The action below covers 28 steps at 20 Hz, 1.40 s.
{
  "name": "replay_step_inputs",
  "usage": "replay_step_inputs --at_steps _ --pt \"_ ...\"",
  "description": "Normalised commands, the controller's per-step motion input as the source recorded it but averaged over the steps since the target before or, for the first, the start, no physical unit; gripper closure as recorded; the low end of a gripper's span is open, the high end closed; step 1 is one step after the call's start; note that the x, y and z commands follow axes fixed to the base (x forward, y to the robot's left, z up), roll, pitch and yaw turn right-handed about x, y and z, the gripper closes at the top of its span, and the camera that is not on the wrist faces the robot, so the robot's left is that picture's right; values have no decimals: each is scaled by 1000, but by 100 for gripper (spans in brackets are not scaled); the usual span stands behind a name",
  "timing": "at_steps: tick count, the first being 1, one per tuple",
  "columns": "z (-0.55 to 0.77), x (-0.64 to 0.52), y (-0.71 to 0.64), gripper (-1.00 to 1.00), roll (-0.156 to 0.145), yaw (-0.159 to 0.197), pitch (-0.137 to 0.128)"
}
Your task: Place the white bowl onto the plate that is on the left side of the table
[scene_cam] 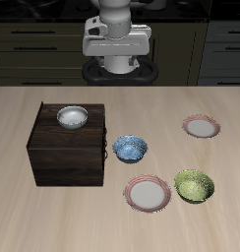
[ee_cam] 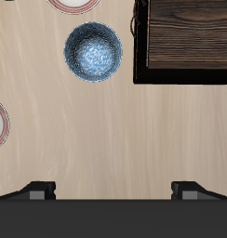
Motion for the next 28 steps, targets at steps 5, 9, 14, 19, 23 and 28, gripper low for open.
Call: replay_step_inputs --at_steps 5,9,14,19,23,28 --pt "-20 266 -207 -100 -17 -12 16" --pt "29 295 -250 -100 -9 -19 -5" --pt "32 296 -273 -100 -20 -17 -1" --pt "49 291 -260 -100 -13 -12 -11" --pt "-17 279 -305 -100 -38 -7 7" --pt "-39 300 -282 -100 -28 -10 14"
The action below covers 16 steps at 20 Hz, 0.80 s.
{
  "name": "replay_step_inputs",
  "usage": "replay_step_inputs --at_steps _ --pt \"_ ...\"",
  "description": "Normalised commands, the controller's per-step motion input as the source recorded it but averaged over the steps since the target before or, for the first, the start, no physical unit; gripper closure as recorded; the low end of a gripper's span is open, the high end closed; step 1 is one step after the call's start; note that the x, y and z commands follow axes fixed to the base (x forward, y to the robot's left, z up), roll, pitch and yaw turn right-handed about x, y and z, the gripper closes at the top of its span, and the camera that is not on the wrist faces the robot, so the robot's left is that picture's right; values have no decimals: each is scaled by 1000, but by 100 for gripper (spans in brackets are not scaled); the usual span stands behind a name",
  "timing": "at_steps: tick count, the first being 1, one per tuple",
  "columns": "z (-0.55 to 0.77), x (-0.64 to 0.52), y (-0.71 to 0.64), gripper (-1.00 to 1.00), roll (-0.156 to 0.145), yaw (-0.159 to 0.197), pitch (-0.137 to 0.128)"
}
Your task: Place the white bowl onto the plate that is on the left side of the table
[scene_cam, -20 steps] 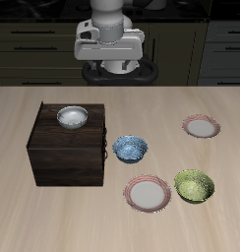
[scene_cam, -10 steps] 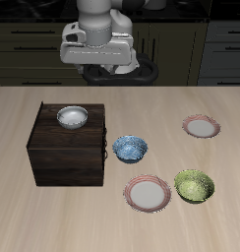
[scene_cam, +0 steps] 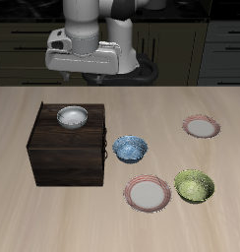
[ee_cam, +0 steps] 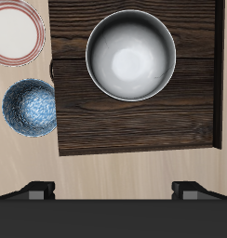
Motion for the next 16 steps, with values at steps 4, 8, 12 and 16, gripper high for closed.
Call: replay_step_inputs --at_steps 4,8,12,16 --pt "10 222 -163 -100 -8 22 2" --pt "89 155 -57 -100 -12 11 -15" --pt "85 178 -13 -100 -1 3 -10" --pt "63 207 1 -100 3 24 -21"
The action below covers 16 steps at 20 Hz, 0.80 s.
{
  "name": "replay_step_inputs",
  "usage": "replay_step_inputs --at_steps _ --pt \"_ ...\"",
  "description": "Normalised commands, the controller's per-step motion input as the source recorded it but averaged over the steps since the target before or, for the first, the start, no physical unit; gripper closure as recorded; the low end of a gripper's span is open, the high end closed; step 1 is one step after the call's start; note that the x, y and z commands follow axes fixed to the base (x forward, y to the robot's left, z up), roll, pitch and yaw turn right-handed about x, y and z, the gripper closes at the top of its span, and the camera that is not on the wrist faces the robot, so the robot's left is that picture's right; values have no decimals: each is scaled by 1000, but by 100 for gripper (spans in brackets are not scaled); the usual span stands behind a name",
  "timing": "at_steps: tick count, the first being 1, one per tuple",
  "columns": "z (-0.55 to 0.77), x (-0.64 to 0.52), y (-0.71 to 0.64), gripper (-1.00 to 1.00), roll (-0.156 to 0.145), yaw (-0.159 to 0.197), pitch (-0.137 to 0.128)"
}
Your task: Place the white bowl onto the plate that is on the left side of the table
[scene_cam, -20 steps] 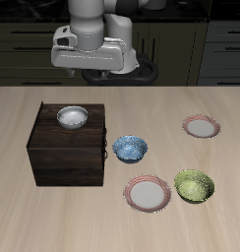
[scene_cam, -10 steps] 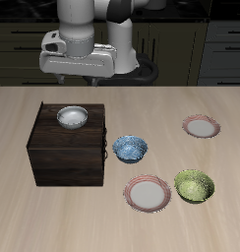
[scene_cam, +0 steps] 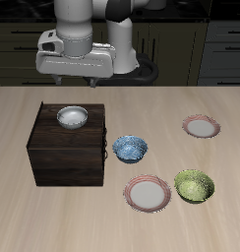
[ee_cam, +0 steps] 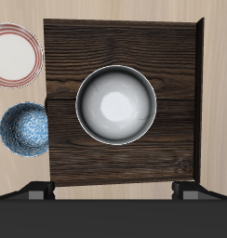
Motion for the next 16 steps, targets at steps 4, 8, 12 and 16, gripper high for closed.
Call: replay_step_inputs --at_steps 4,8,12,16 --pt "70 284 -87 -100 -9 -7 -14" --pt "8 218 -56 -100 -11 -27 2" --pt "-42 141 78 -100 7 -3 3" --pt "-104 84 191 -100 21 -20 29"
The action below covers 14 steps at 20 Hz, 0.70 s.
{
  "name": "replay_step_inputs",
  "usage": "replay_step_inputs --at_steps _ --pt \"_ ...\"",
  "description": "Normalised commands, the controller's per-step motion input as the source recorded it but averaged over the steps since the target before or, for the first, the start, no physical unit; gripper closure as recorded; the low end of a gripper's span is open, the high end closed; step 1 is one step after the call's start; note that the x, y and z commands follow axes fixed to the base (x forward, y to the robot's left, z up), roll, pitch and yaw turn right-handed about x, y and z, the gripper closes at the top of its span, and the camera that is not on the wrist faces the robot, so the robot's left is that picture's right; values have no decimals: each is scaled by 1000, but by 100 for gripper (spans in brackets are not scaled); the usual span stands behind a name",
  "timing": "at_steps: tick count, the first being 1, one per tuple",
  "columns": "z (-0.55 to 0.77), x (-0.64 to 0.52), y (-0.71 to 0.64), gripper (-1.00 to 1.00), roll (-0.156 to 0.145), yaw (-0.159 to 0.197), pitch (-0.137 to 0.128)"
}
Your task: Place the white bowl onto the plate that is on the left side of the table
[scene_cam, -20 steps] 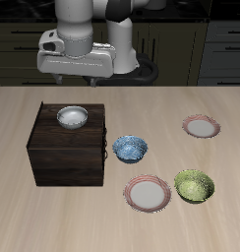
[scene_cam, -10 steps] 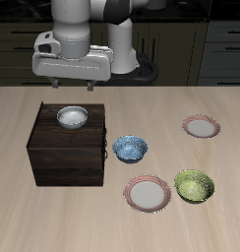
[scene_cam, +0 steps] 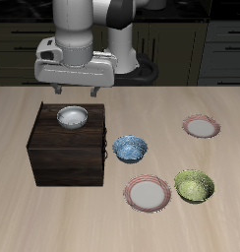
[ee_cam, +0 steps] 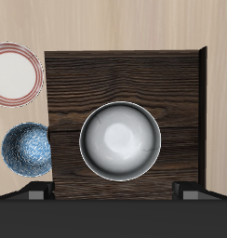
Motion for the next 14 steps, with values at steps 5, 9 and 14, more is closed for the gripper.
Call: replay_step_inputs --at_steps 5,9,14 --pt "-20 28 201 -100 22 0 1" --pt "-22 30 9 -100 -5 -7 -5" --pt "-61 6 -2 -100 -13 5 -15"
